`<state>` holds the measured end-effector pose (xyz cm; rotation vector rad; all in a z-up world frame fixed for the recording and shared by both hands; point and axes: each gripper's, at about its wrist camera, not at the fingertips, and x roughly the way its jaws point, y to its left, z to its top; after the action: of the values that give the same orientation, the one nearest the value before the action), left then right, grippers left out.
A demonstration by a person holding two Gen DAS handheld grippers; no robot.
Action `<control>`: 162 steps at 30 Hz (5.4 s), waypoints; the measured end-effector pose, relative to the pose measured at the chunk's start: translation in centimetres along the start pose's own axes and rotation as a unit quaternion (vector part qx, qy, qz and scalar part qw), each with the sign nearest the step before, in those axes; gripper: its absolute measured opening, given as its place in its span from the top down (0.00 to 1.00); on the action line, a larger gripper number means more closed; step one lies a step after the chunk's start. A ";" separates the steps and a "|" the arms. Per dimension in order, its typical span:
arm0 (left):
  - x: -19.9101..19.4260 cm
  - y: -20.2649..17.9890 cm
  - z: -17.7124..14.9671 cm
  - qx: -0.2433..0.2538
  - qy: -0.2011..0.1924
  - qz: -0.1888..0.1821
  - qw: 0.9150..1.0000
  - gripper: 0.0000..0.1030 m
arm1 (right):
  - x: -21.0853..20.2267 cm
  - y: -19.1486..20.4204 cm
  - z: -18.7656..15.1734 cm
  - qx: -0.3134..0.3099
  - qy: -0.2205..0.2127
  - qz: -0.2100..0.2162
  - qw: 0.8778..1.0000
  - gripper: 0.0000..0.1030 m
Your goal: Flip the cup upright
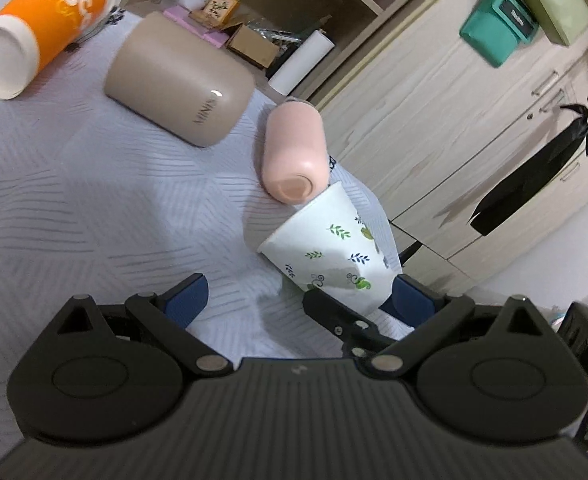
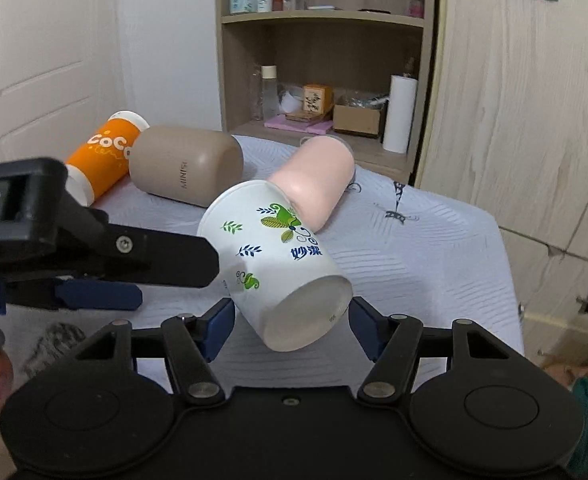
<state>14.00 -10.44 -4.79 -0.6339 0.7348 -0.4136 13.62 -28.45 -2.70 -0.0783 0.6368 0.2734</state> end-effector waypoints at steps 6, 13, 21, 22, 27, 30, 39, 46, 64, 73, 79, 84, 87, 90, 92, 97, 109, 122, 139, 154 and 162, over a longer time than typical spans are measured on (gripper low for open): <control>-0.7 1.1 1.2 0.004 0.001 -0.005 1.000 0.03 | 0.6 2.3 0.3 0.010 0.010 -0.022 1.000 0.34; -0.9 3.1 2.6 -0.001 0.004 -0.031 1.000 0.03 | 0.7 4.0 0.5 0.031 0.002 -0.015 0.999 0.34; -0.5 5.1 2.9 -0.028 0.017 -0.048 0.998 0.22 | 0.8 5.3 0.3 0.045 0.006 -0.005 0.999 0.34; -0.6 5.3 3.0 -0.030 0.015 -0.046 0.998 0.24 | 0.7 5.5 0.3 0.045 0.007 -0.002 0.999 0.34; -1.3 6.1 3.4 -0.021 0.015 -0.050 0.998 0.41 | 0.5 6.3 -0.2 0.055 0.014 0.026 0.998 0.40; -1.8 6.4 3.8 -0.004 0.022 -0.048 0.999 0.46 | 0.7 6.7 -0.4 0.055 0.026 0.047 0.997 0.42; -2.2 7.8 5.1 -0.005 0.066 -0.057 0.996 0.45 | 1.2 6.4 0.6 0.043 0.058 0.106 0.992 0.27; -0.7 10.3 6.4 -0.048 0.127 -0.101 0.986 0.42 | 1.2 6.4 3.4 0.007 0.071 0.132 0.989 0.22; 1.3 8.8 7.0 -0.008 0.138 -0.094 0.986 0.34 | 4.5 4.5 4.8 0.023 0.096 0.129 0.987 0.34; -1.6 7.1 5.0 0.086 0.082 -0.095 0.988 0.39 | 1.5 5.7 1.9 -0.005 0.014 0.134 0.991 0.34; -4.4 5.5 4.0 0.177 0.033 -0.072 0.981 0.40 | -0.4 7.5 1.4 -0.090 -0.035 0.123 0.988 0.34; -5.5 3.9 3.6 0.243 -0.009 -0.022 0.970 0.40 | 0.0 8.5 1.2 -0.131 -0.074 0.107 0.983 0.34; -6.0 3.9 4.1 0.254 -0.021 -0.028 0.967 0.42 | 0.4 8.6 1.1 -0.138 -0.110 0.091 0.980 0.35; -5.9 4.0 5.0 0.256 -0.024 -0.036 0.966 0.42 | 1.2 8.4 1.3 -0.135 -0.124 0.082 0.980 0.36; -5.6 4.1 5.4 0.258 -0.024 -0.034 0.965 0.42 | 1.5 8.2 1.5 -0.124 -0.126 0.087 0.980 0.36; -4.6 3.9 5.6 0.271 -0.029 -0.019 0.962 0.42 | 3.1 8.1 1.8 -0.103 -0.120 0.088 0.984 0.36; -3.0 4.4 5.1 0.280 -0.017 0.001 0.960 0.42 | 5.1 8.5 1.7 -0.105 -0.086 0.074 0.988 0.36; -3.3 4.8 5.0 0.261 -0.011 0.024 0.965 0.31 | 5.2 7.6 1.5 -0.065 -0.041 0.063 0.995 0.25; -10.9 4.8 0.2 0.283 -0.097 0.136 0.944 0.21 | -4.8 7.5 -4.4 0.058 -0.145 -0.058 0.986 0.18; -17.4 4.2 -3.1 0.286 -0.184 0.134 0.931 0.09 | -11.9 12.1 -5.4 0.032 -0.211 -0.158 0.964 0.08; -17.8 4.7 -3.6 0.279 -0.199 0.156 0.927 0.00 | -12.6 12.7 -5.9 0.059 -0.225 -0.188 0.954 0.00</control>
<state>-0.02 1.49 -1.32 -0.0483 0.2918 -0.1717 -2.99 -20.05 0.22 -0.0198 0.1746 -0.1172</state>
